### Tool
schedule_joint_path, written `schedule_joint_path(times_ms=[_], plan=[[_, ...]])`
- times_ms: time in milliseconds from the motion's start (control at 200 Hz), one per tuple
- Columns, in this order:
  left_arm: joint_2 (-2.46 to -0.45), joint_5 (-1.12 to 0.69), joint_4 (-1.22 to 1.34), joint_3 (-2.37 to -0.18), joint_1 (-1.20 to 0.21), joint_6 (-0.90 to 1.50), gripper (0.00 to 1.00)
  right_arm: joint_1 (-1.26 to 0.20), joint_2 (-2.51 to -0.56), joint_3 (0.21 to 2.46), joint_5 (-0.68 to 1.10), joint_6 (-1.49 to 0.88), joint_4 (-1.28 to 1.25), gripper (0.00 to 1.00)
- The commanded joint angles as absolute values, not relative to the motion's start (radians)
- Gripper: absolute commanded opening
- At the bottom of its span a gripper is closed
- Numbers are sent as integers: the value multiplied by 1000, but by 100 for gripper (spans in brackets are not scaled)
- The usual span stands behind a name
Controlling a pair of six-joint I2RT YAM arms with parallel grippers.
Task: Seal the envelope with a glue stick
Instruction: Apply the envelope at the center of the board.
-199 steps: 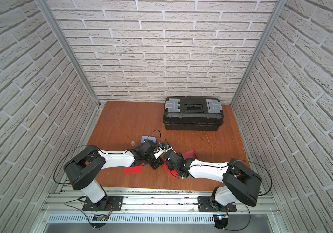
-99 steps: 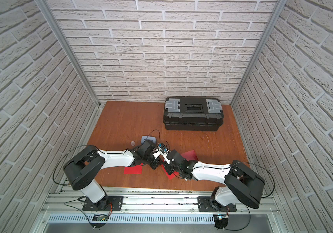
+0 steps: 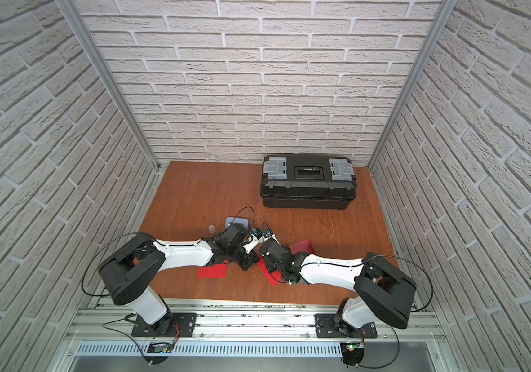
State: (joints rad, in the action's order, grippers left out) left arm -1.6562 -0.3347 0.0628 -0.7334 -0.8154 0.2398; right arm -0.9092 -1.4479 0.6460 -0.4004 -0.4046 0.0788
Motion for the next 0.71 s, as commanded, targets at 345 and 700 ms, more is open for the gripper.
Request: schedule_joint_path(times_ms=[345, 700], plan=[[-1625, -331, 18, -719, -795, 221, 0, -900, -1453, 522, -10, -270, 11, 3], [-1609, -318, -6, -714, -792, 217, 0, -897, -1423, 543, -227, -346, 153, 3]])
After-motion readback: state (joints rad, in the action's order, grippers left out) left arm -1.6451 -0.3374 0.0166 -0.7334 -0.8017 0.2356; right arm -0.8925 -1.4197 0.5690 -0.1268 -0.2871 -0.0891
